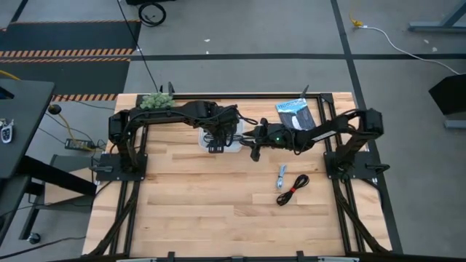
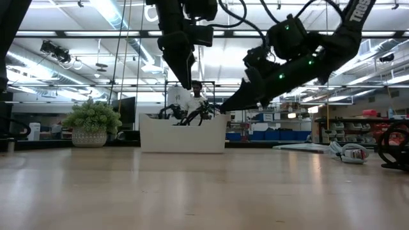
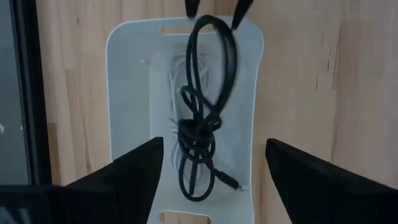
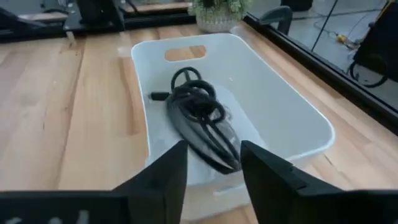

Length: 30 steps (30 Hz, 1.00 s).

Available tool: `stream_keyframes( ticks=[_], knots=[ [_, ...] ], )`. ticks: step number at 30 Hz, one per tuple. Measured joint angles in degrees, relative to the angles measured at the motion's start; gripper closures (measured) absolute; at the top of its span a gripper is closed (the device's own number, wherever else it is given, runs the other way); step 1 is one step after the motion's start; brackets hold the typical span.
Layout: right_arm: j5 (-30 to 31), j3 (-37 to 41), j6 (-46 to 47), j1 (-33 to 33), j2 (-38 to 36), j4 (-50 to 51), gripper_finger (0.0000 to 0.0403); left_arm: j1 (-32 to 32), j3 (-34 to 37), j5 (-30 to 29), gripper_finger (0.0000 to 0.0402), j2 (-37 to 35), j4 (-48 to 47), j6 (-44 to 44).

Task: Pick and place USB-C Cables
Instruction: Put the left black charger cable into the white bin, then put the black charger cable into the white bin

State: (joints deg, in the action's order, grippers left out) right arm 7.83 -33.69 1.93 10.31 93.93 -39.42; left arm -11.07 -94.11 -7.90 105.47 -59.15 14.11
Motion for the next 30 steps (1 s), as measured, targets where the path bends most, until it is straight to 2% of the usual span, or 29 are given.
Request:
stream_keyframes(
  ticks=[8, 11, 16, 20, 25, 30],
  knots=[
    [-1.6, 0.0, 0.2, -0.2, -11.9, 17.4, 0.0216, 0.0, 0.0, 1.4, 0.0111, 0.0, 0.0, -0.6],
    [-5.5, 0.0, 3.0, -0.2, -16.1, 25.7, 0.0213, 0.0, 0.0, 2.2, 0.0111, 0.0, 0.0, -1.2],
    [-12.4, 0.0, 12.7, -3.0, -21.7, 41.7, 0.0215, 0.0, 0.0, 3.3, 0.0111, 0.0, 0.3, -1.9],
    [-9.6, 0.0, 18.4, -8.4, -24.1, 50.5, 0.0215, 0.0, 0.0, 4.3, 0.0111, 0.0, 1.9, -2.7],
    [-5.9, 0.0, 22.6, -15.2, -25.9, 54.1, 0.0215, 0.9, 0.0, 13.5, 0.0111, 0.2, 6.2, -2.6],
    [-5.2, 0.0, 27.0, -21.3, -26.1, 57.1, 0.0215, 3.2, 0.0, 14.5, 0.0111, 0.3, 8.1, -1.1]
  ],
)
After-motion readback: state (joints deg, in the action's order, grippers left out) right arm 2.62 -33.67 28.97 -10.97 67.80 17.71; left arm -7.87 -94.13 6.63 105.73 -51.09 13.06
